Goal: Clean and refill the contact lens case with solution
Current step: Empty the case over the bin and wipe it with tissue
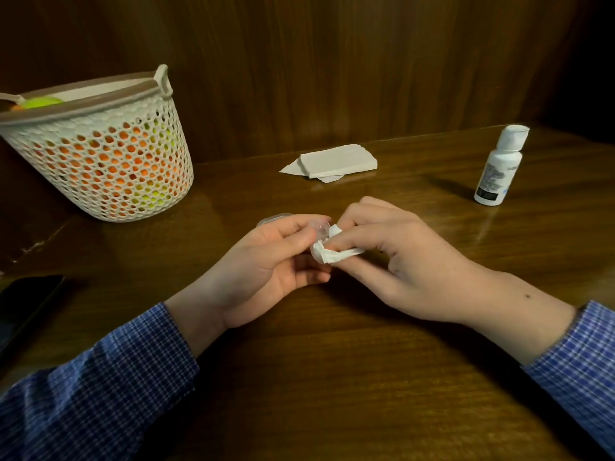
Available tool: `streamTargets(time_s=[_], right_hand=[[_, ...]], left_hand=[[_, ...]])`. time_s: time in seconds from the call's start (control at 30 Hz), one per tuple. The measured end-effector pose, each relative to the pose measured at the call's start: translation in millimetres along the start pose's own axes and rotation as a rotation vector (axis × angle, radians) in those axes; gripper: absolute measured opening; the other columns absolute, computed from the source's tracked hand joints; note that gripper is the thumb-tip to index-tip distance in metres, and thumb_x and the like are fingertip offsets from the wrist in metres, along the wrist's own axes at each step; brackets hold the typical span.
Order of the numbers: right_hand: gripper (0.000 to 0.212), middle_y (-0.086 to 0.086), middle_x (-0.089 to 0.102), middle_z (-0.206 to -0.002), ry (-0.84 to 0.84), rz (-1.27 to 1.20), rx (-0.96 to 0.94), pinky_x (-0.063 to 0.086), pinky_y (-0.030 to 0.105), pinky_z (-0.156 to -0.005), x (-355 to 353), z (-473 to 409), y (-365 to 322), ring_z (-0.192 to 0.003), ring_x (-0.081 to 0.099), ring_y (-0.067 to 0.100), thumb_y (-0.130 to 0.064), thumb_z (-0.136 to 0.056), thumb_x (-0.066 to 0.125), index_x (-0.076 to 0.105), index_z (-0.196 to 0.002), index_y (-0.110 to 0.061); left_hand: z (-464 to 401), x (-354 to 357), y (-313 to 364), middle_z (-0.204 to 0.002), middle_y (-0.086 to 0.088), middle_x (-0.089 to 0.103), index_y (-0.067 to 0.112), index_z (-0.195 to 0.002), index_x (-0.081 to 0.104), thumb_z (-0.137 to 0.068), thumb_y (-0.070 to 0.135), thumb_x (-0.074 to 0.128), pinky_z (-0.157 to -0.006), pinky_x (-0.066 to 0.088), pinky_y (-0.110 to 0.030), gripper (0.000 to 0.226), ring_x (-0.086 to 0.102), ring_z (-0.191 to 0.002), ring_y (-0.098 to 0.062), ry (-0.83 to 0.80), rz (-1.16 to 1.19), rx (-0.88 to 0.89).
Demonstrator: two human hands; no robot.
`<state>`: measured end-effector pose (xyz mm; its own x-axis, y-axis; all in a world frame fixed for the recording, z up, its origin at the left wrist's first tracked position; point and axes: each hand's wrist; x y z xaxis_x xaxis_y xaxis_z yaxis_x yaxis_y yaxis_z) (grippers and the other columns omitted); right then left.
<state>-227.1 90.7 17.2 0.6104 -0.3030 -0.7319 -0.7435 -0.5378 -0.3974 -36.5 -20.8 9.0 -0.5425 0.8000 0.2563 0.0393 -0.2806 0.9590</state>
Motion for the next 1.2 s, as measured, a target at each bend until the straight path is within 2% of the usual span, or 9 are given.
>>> streamTargets(time_s=[0.07, 0.2, 0.3, 0.43, 0.6, 0.83, 0.97, 1.1, 1.2], right_hand=[[0.021, -0.002, 0.067, -0.096, 0.072, -0.094, -0.003, 0.049, 0.029, -0.074, -0.5, -0.8, 0.5, -0.089, 0.06, 0.017, -0.018, -0.098, 0.065, 0.077, -0.115, -0.015], [0.019, 0.004, 0.065, -0.091, 0.219, -0.132, 0.06, 0.048, 0.029, -0.068, -2.0, -2.4, 4.4, -0.083, 0.06, 0.022, -0.014, -0.098, 0.065, 0.077, -0.114, -0.012], [0.022, 0.004, 0.064, -0.092, 0.131, -0.121, 0.047, 0.05, 0.033, -0.07, 2.1, -0.8, 3.3, -0.084, 0.06, 0.02, -0.014, -0.098, 0.066, 0.077, -0.117, -0.015], [0.026, 0.004, 0.062, -0.09, 0.057, -0.067, 0.037, 0.048, 0.044, -0.069, 2.4, 0.1, 3.5, -0.085, 0.058, 0.025, -0.024, -0.097, 0.065, 0.076, -0.12, -0.021], [0.025, 0.003, 0.064, -0.089, 0.017, -0.085, 0.076, 0.048, 0.043, -0.07, 5.8, 0.5, 1.7, -0.084, 0.057, 0.024, -0.028, -0.093, 0.066, 0.079, -0.114, -0.023], [0.017, -0.001, 0.064, -0.093, -0.002, -0.077, 0.095, 0.052, 0.038, -0.073, 7.2, 1.1, 0.0, -0.088, 0.06, 0.017, -0.02, -0.095, 0.069, 0.079, -0.109, -0.016], [0.018, -0.005, 0.062, -0.094, -0.03, -0.025, 0.085, 0.052, 0.036, -0.072, 7.2, 0.9, -0.6, -0.088, 0.059, 0.013, -0.026, -0.097, 0.065, 0.077, -0.108, -0.018], [0.017, -0.004, 0.067, -0.095, 0.05, -0.231, 0.164, 0.053, 0.035, -0.076, 5.6, 1.0, 0.4, -0.089, 0.064, 0.019, -0.027, -0.093, 0.068, 0.077, -0.104, -0.017], [0.014, 0.002, 0.071, -0.095, 0.158, -0.382, 0.227, 0.053, 0.045, -0.082, 1.4, -0.9, 3.6, -0.089, 0.065, 0.024, -0.019, -0.096, 0.069, 0.078, -0.104, -0.013]], left_hand=[[1.2, -0.8, 2.0, -0.103, -0.01, 0.066, 0.005, -0.134, 0.062, -0.104, 0.021, 0.052, -0.075, 0.056, -0.029, 0.035, 0.065, -0.085, -0.015, -0.024, 0.004, -0.01], [3.1, -3.6, 5.7, -0.09, -0.006, 0.062, 0.008, -0.13, 0.058, -0.099, 0.025, 0.058, -0.073, 0.055, -0.031, 0.035, 0.062, -0.079, -0.014, -0.129, 0.101, -0.092], [4.5, -3.5, 4.4, -0.088, -0.006, 0.061, 0.009, -0.126, 0.064, -0.104, 0.023, 0.052, -0.073, 0.054, -0.03, 0.029, 0.061, -0.079, -0.014, -0.22, 0.106, -0.123], [4.9, -3.0, 3.7, -0.084, -0.005, 0.062, 0.011, -0.113, 0.074, -0.105, 0.024, 0.051, -0.072, 0.053, -0.028, 0.028, 0.06, -0.076, -0.012, -0.231, 0.144, -0.155], [6.9, -0.9, 1.1, -0.08, -0.005, 0.062, 0.01, -0.104, 0.075, -0.103, 0.023, 0.051, -0.071, 0.053, -0.028, 0.027, 0.059, -0.074, -0.013, -0.228, 0.099, -0.158], [7.3, -0.4, 0.4, -0.079, -0.005, 0.062, 0.009, -0.106, 0.074, -0.103, 0.022, 0.051, -0.07, 0.053, -0.029, 0.027, 0.059, -0.073, -0.013, -0.209, 0.074, -0.151], [7.0, -2.1, 3.8, -0.079, -0.005, 0.059, 0.006, -0.109, 0.071, -0.103, 0.022, 0.053, -0.07, 0.051, -0.028, 0.025, 0.057, -0.072, -0.013, -0.247, 0.08, -0.198], [7.4, -4.1, 5.0, -0.082, -0.004, 0.056, 0.007, -0.119, 0.071, -0.102, 0.023, 0.056, -0.069, 0.052, -0.026, 0.028, 0.056, -0.073, -0.012, -0.301, 0.218, -0.251], [6.6, -6.4, 4.2, -0.084, -0.003, 0.057, 0.007, -0.118, 0.069, -0.102, 0.027, 0.054, -0.07, 0.051, -0.026, 0.03, 0.056, -0.073, -0.011, -0.306, 0.249, -0.254]])
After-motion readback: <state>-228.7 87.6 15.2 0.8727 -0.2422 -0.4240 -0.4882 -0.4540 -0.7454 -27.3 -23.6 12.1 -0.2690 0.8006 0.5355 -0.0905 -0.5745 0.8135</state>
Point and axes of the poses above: each hand's wrist, its own z-axis away from the middle knuckle, its own x-axis out of the palm, y = z × x
